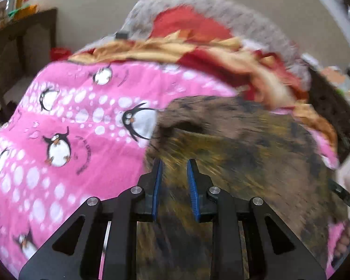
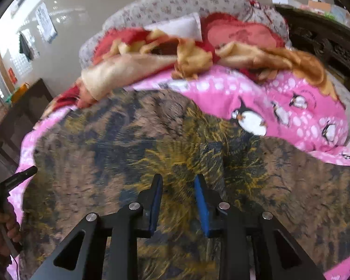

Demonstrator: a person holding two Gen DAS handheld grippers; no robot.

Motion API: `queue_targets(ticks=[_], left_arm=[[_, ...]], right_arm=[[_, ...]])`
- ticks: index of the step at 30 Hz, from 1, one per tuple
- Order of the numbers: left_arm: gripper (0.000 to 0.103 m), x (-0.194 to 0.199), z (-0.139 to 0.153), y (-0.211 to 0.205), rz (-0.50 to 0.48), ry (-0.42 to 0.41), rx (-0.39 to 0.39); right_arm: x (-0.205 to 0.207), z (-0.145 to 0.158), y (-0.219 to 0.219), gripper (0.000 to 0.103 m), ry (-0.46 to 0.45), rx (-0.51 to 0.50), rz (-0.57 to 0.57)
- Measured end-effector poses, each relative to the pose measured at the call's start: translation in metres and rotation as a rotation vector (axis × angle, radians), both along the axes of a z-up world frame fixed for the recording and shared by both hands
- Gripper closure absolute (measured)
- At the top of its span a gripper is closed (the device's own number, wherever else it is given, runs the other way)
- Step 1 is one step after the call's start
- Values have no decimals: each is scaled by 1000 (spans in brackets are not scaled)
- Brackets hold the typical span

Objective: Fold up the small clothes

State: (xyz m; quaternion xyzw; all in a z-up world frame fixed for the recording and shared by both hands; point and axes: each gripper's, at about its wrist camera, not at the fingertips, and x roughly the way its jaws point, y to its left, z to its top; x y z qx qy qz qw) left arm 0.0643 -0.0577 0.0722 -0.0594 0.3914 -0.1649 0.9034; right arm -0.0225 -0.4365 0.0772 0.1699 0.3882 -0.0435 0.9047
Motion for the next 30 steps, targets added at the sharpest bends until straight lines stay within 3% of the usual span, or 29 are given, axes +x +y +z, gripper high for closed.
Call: queue_targets(ticks=[2, 5, 7, 9, 11, 13, 15, 18, 20, 21, 23, 27, 30], left_arm=[[81, -21, -6, 0, -40, 19, -12], [81, -15, -44, -12, -49, 137, 98], [81, -14, -38, -10, -47, 112, 96], [81, -14, -30, -6, -27, 136, 70], [79, -23, -19, -1, -12, 112, 52], [71, -36, -12, 2, -8, 93, 51], [45, -51, -15, 4, -23, 90, 42], [44, -75, -33, 4, -46, 106, 48], [44, -86, -47, 3, -47, 111, 52], [41, -92, -47, 1, -43, 73, 64], [32, -96, -48, -4, -61, 59, 76], [25, -91, -52, -5, -80, 73, 62], [25, -92, -52, -8, -77, 68, 85]], right_arm=[[-13, -3, 13, 76, 8, -42, -4], [-18, -29, 27, 74, 65, -81, 22], [-20, -23, 31, 74, 58, -110, 22], [-27, -6, 27, 74, 43, -51, 27], [-41, 10, 22, 72, 6, -62, 8], [-65, 24, 11, 53, -30, -91, -31], [-86, 28, -3, 38, -30, -119, -84], [-135, 22, -49, 37, -14, -124, -225], [-163, 17, -86, 37, -10, -68, -304], [-185, 12, -115, 37, -8, -25, -378], [-219, 7, -160, 37, -34, 58, -486], [-286, -31, -252, 38, -100, 439, -732], [-311, -76, -292, 38, -154, 750, -818]])
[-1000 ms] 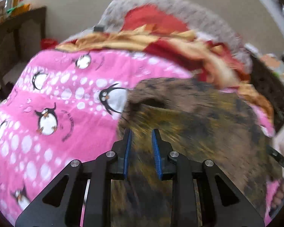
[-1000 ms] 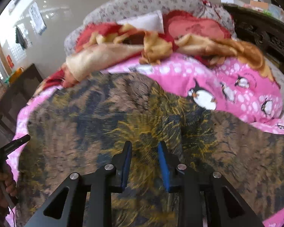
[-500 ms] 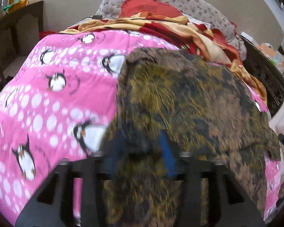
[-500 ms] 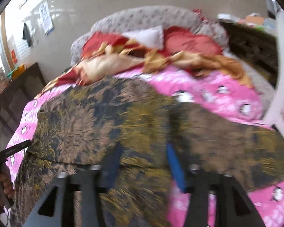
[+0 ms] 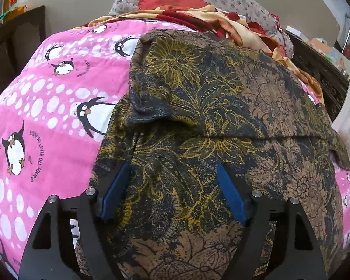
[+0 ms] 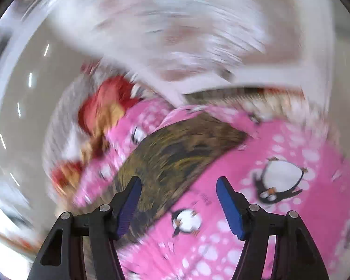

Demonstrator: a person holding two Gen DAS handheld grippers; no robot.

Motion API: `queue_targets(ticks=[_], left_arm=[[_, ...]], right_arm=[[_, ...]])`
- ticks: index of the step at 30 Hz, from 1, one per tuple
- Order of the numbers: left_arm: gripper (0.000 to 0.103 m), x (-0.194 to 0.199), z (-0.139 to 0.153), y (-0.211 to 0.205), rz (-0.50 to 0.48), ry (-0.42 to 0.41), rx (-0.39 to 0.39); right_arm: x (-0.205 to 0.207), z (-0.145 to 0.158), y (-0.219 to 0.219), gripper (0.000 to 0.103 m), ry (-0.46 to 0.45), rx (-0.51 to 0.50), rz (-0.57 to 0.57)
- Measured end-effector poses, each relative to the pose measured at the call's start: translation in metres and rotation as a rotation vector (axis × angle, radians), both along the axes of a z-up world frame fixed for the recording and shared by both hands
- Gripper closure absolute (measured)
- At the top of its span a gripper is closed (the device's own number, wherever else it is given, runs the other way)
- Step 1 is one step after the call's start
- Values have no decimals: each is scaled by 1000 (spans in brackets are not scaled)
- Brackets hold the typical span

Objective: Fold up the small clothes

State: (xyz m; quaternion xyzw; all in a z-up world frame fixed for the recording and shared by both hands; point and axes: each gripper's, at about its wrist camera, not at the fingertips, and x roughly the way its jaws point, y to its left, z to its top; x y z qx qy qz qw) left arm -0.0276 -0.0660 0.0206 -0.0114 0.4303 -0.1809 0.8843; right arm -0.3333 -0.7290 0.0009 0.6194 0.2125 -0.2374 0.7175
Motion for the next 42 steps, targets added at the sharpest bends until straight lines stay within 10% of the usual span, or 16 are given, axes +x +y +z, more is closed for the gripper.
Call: queue_targets(ticks=[3, 10, 16, 21, 30, 38, 42], left_arm=[[25, -1, -1, -3, 3, -4, 24], [25, 0, -1, -5, 4, -4, 37], [24, 0, -2, -5, 4, -3, 36], [24, 1, -1, -5, 3, -3, 32], [24, 0, -1, 2, 1, 1, -15], [24, -8, 24, 4, -8, -41, -38], [24, -3, 67, -2, -81, -76, -181]], right_arm=[[0, -33, -14, 38, -104, 156, -64], [20, -34, -39, 39, -130, 64, -133], [28, -22, -38, 96, 17, -40, -95], [49, 52, -15, 99, 39, -308, -1], [212, 198, 170, 100, -200, -696, 531], [333, 135, 362, 100, -158, -720, 909], [343, 90, 411, 100, -111, -722, 1020]])
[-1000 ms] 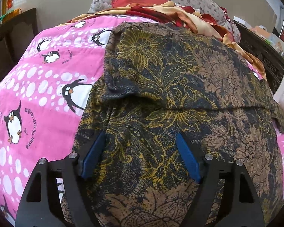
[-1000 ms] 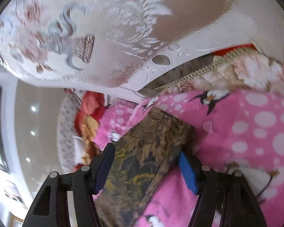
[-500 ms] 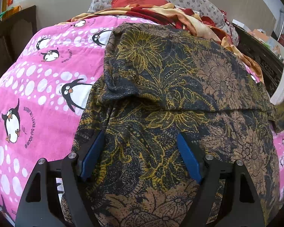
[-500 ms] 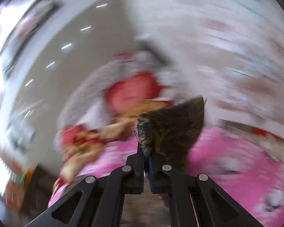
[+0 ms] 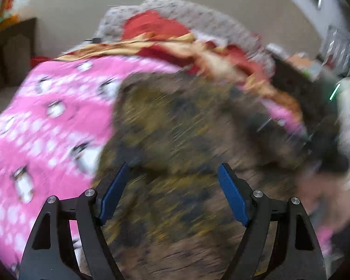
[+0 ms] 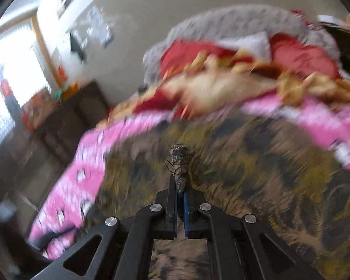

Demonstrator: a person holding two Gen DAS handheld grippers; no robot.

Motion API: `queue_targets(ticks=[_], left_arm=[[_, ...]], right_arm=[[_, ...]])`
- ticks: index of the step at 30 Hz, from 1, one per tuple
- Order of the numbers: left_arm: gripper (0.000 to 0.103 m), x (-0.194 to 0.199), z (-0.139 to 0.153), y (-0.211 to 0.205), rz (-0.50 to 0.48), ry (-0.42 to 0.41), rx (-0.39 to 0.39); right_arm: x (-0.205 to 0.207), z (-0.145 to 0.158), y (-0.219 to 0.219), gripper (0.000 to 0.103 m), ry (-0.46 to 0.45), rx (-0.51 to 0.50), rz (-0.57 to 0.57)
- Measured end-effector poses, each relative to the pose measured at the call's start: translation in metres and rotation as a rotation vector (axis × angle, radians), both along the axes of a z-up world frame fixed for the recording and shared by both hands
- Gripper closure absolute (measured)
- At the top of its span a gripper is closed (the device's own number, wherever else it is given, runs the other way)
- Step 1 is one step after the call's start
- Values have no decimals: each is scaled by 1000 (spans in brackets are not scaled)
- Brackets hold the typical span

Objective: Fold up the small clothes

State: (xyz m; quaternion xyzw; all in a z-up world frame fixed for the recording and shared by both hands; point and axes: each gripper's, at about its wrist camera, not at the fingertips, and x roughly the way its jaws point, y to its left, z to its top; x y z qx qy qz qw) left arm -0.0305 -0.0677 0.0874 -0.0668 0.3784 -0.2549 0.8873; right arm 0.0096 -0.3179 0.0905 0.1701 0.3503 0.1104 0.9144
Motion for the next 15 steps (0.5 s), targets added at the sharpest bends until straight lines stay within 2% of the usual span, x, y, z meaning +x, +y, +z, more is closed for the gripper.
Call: queue_targets(ticks=[1, 3, 6, 10, 15], left_arm=[[24, 9, 5, -4, -26, 32, -46], [24, 37, 1, -20, -81, 156, -142], [24, 72, -20, -54, -159, 311, -163], [24, 93, -35, -85, -185, 425, -233], [25, 111, -48, -96, -181, 560, -331]], right_arm=[[-2, -10, 9, 100, 12, -22, 16], [-6, -19, 20, 99, 19, -61, 30], [-9, -28, 26, 99, 24, -106, 48], [-18, -31, 26, 99, 6, -110, 69], [-30, -27, 33, 99, -15, -158, 95]])
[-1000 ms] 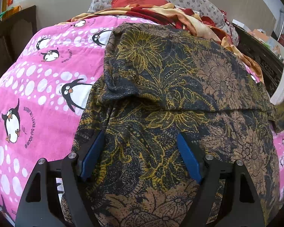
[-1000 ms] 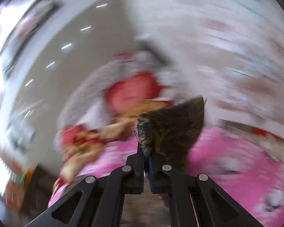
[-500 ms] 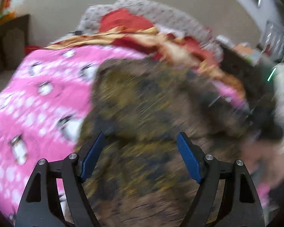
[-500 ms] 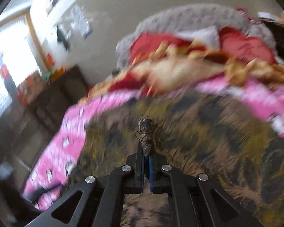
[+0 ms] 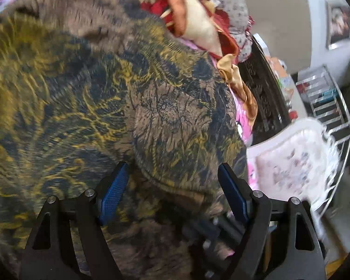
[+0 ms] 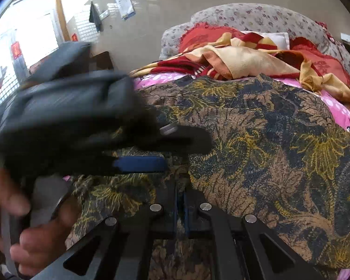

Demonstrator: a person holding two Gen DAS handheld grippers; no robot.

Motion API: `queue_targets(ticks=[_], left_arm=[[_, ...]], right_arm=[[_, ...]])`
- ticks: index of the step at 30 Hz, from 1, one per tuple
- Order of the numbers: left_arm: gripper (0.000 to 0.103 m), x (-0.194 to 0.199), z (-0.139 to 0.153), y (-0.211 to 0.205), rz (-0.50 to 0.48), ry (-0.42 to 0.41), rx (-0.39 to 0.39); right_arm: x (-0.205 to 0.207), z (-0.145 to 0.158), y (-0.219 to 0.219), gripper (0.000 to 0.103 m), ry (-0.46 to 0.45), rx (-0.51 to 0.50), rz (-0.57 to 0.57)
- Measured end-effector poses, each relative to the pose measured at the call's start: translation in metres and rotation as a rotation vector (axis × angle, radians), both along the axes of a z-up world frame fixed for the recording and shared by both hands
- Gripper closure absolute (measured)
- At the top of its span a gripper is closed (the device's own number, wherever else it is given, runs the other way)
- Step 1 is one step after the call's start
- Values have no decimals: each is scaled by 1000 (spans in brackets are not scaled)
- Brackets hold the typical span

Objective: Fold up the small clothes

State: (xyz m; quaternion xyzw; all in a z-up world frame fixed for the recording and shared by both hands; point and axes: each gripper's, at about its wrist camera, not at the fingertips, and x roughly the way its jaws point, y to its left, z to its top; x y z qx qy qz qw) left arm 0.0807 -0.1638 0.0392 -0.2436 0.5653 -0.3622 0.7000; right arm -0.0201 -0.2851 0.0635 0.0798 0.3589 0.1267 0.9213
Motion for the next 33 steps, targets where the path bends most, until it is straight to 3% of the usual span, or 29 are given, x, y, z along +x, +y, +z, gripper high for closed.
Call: queue_targets(ticks=[4, 6, 8, 10, 11, 14, 16, 17, 18, 22, 25, 28, 33], left_arm=[[26, 11, -7, 1, 27, 60, -23], [32, 10, -5, 2, 21, 56, -8], [33, 8, -4, 2, 13, 43, 12], [34, 6, -3, 1, 9, 31, 22], [35, 4, -2, 0, 7, 21, 30], [50, -4, -1, -3, 7, -34, 91], [72, -11, 0, -7, 3, -90, 138], [89, -15, 0, -9, -8, -116, 172], [94, -19, -1, -11, -14, -139, 205], [99, -38, 12, -18, -23, -271, 262], [100, -61, 41, -25, -51, -435, 268], [100, -74, 69, -38, -87, -542, 265], [100, -61, 134, -58, -83, -609, 180]], right_arm=[[-3, -2, 4, 99, 11, -40, -7], [-8, -1, 4, 99, 16, -59, -22], [-17, 2, 2, 85, 28, -66, -54], [-33, 6, -4, 44, -1, -42, -86], [-45, 9, -8, 40, -25, -38, -102], [-67, 7, -17, 39, 0, -49, -119], [-80, -2, -25, 39, 41, -78, -152], [-85, -7, -28, 39, 55, -79, -167], [-88, -13, -33, 39, 76, -66, -194], [-88, -19, -38, 39, 95, -36, -241], [-83, -24, -35, 39, 111, -59, -244], [-82, -25, -33, 39, 112, -77, -245], [-83, -26, -33, 39, 113, -78, -248]])
